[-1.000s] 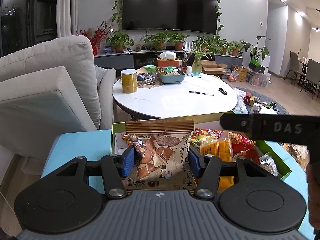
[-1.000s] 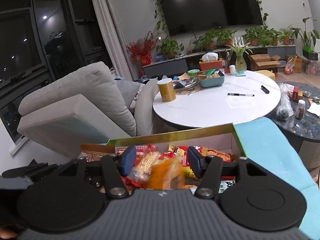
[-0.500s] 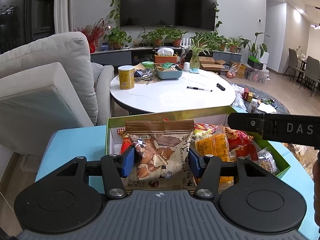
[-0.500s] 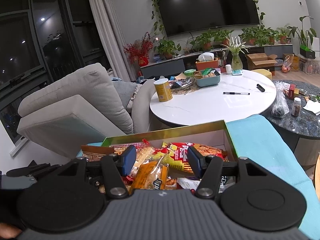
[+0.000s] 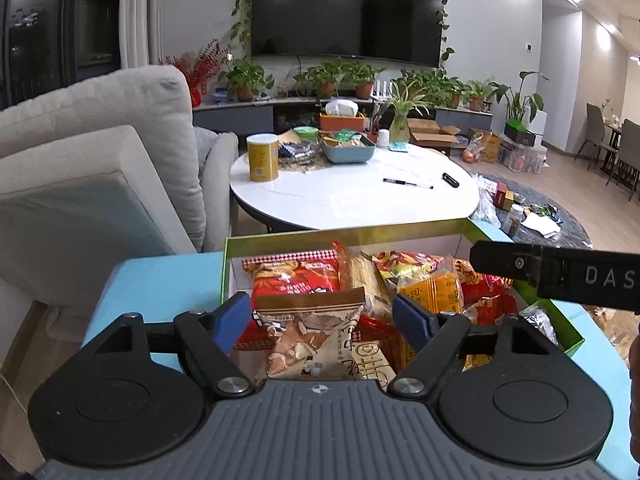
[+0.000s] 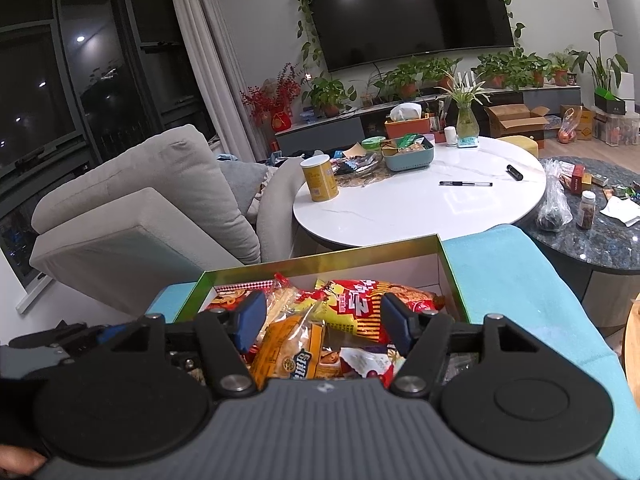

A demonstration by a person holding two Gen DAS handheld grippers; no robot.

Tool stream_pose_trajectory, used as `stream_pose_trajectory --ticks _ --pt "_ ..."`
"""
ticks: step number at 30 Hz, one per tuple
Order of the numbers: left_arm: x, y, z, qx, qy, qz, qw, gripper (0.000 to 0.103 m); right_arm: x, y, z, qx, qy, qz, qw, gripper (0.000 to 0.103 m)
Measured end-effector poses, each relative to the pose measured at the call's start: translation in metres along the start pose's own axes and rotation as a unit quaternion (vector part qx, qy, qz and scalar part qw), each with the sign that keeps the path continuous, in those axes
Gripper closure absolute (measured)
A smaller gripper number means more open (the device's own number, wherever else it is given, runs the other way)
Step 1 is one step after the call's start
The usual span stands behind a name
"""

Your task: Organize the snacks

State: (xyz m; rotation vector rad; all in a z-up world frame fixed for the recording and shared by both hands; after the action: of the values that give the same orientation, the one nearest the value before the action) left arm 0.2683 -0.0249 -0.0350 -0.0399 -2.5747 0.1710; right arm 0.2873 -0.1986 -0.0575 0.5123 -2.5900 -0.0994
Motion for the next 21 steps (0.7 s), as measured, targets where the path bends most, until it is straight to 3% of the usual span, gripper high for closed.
stream_pose_trajectory --ticks 9,21 --pt "0.015 -0.008 0.004 -0.009 -0.006 0.002 0.9999 0.017 0.015 0.007 0.002 0.012 -0.002 0.002 1.000 0.036" --pt "0.052 -0.013 0.013 0.007 -0.022 0.007 0.9997 0.014 0.054 0.015 0.007 0.025 -0.006 0.022 0.999 0.035"
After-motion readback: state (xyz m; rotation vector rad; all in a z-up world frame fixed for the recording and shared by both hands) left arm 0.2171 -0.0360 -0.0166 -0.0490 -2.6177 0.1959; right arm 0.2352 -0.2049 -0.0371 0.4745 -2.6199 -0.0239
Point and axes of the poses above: each gripper's, at about its wrist camera, not at the fingertips, and x roughly against the way its jaws point, y to its left, z to its underside, the point moved 3 cm from there along -x, roughly the way its jaws point, and after that the axes turned 8 degrees about x, right-handed, at the moved point
